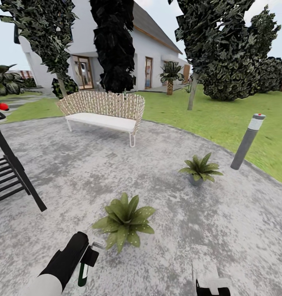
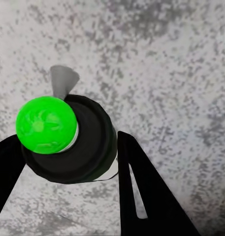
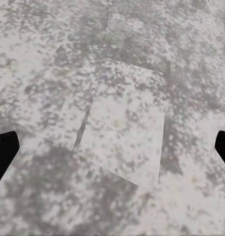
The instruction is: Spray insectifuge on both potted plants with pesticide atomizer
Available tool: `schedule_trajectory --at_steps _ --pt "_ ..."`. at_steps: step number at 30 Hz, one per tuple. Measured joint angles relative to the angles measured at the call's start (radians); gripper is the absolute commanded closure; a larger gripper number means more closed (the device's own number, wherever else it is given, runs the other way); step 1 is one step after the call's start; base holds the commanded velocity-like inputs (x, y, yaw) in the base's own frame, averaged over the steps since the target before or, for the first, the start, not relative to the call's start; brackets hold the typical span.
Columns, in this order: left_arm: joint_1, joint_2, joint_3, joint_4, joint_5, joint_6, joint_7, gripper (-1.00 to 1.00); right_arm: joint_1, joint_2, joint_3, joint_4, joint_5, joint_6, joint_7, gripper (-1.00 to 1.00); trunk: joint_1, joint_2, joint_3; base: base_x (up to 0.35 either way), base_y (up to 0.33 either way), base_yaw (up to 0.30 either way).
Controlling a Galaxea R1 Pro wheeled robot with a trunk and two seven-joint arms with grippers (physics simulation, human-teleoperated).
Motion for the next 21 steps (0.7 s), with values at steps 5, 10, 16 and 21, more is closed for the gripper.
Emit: schedule_trajectory --at_steps 5,10,16,21 --pt "0.0 0.0 -0.001 0.0 0.0 0.0 0.0 1.0 0.0 0.0 0.0 0.0 0.0 0.0 0.0 -1.0 0.0 0.0 0.0 -0.035 0.327 -0.034" --pt "0.0 -0.001 -0.003 0.0 0.001 -0.001 0.0 1.0 0.0 -0.002 -0.001 0.002 0.001 0.0 0.001 -1.0 0.0 0.0 0.0 0.019 0.333 -0.002" --pt "0.0 -0.002 -0.003 0.0 0.0 -0.001 0.0 1.0 0.0 -0.003 0.0 0.002 0.0 0.0 0.001 -1.0 0.0 0.0 0.0 0.074 0.173 0.0" --pt "0.0 -0.003 -0.003 0.0 0.001 -0.002 0.0 1.0 0.0 -0.001 0.0 0.001 0.0 0.0 0.0 -1.0 0.0 0.0 0.0 0.004 0.007 0.0"
